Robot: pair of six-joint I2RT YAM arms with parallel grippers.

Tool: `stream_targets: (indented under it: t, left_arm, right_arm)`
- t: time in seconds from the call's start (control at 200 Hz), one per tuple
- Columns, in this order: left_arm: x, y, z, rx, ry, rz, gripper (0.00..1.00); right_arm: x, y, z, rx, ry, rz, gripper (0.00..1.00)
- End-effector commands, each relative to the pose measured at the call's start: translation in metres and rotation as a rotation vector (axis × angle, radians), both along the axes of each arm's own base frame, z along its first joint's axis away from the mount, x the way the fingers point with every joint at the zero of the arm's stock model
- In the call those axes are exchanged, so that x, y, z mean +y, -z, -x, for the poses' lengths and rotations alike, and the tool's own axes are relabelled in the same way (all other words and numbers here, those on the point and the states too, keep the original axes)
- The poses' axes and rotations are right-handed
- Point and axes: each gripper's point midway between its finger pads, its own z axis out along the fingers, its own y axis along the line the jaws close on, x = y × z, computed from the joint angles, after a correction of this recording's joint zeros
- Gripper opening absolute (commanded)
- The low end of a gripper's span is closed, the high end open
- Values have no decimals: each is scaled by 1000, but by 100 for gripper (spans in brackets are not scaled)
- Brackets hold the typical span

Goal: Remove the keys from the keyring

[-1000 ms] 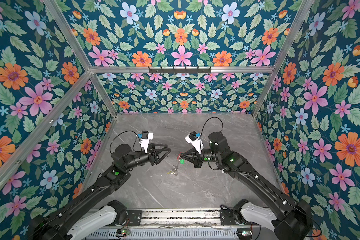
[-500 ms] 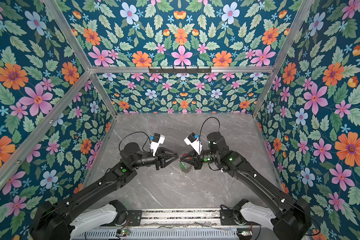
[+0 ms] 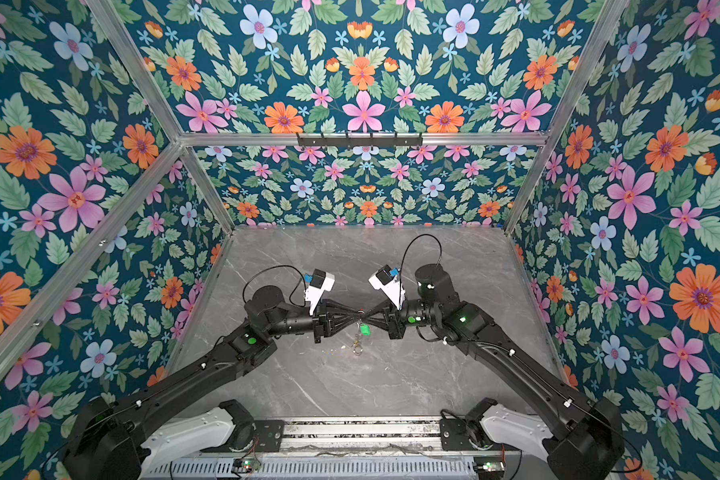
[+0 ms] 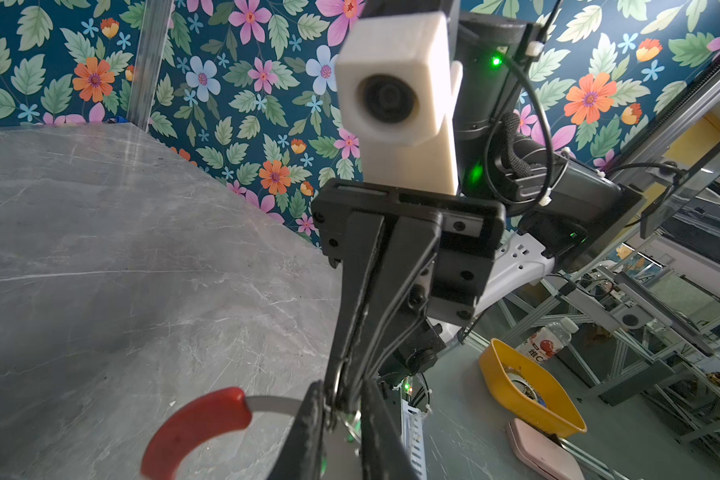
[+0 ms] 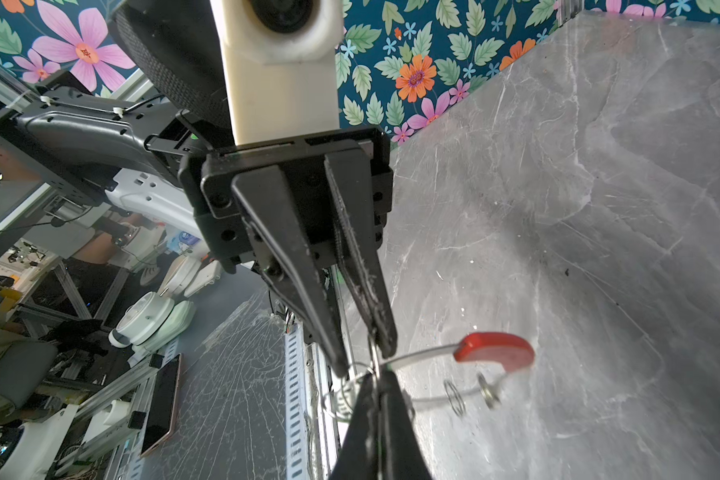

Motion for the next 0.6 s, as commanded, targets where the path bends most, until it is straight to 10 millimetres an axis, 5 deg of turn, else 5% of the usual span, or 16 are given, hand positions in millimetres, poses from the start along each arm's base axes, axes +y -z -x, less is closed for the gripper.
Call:
stream_targets:
  t: [0.0, 0.24, 0.54, 0.595]
  left_arm:
    - [0, -12, 5, -41, 28, 43, 15]
    - [0, -16, 5, -47, 24, 63, 0]
    - [4, -32, 6, -64, 8, 162, 0]
    - [6, -35, 6, -73, 0, 179, 0]
  right_arm:
    - [3, -11, -1, -29, -8, -32, 0]
    - [3, -13, -1, -31, -9, -40, 0]
    - [2, -21, 1, -53, -5, -73, 0]
    - [1, -25, 2, -65, 3, -83, 9]
